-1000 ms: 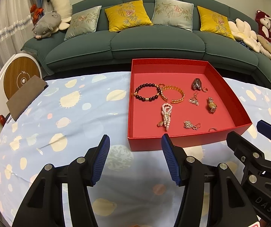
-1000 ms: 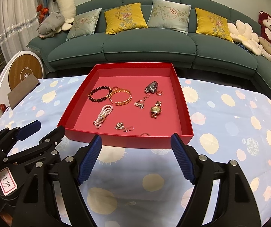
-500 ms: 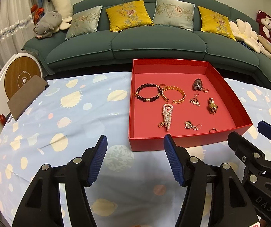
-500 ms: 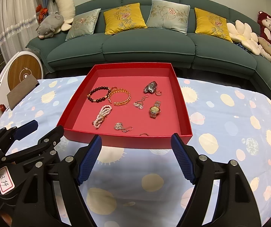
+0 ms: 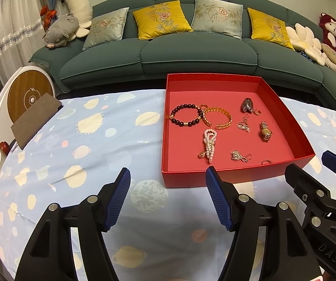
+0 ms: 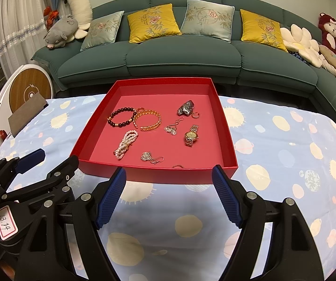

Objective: Organize jewelry

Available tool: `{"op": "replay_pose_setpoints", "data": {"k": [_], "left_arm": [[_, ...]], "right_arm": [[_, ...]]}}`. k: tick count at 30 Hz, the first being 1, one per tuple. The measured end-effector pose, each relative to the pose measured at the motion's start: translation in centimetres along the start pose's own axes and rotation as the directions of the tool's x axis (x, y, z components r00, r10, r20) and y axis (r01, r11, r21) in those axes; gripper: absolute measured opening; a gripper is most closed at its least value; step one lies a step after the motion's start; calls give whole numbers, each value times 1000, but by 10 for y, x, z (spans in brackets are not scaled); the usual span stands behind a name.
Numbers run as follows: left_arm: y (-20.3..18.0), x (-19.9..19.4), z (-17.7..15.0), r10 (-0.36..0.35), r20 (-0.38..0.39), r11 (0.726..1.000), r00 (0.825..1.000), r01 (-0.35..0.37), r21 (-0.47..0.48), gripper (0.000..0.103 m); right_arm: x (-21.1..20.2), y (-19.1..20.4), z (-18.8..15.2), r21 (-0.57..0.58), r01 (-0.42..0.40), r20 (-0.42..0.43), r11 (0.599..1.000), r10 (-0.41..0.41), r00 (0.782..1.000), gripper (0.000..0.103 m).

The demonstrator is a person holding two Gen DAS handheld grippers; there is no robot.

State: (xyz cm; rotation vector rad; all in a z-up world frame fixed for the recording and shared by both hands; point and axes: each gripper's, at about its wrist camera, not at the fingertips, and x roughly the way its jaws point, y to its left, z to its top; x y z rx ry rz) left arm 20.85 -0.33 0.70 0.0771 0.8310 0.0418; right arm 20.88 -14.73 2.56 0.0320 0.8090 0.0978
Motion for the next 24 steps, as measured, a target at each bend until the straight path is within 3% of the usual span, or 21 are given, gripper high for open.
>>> {"op": "replay_pose_setpoints", "data": {"k": [24], "left_arm": [[-3, -1, 1, 18, 21, 1000, 1000, -18, 2, 64]], "right_arm": [[-1, -2, -1, 13, 5, 3, 1000, -5, 1000, 76]]}}
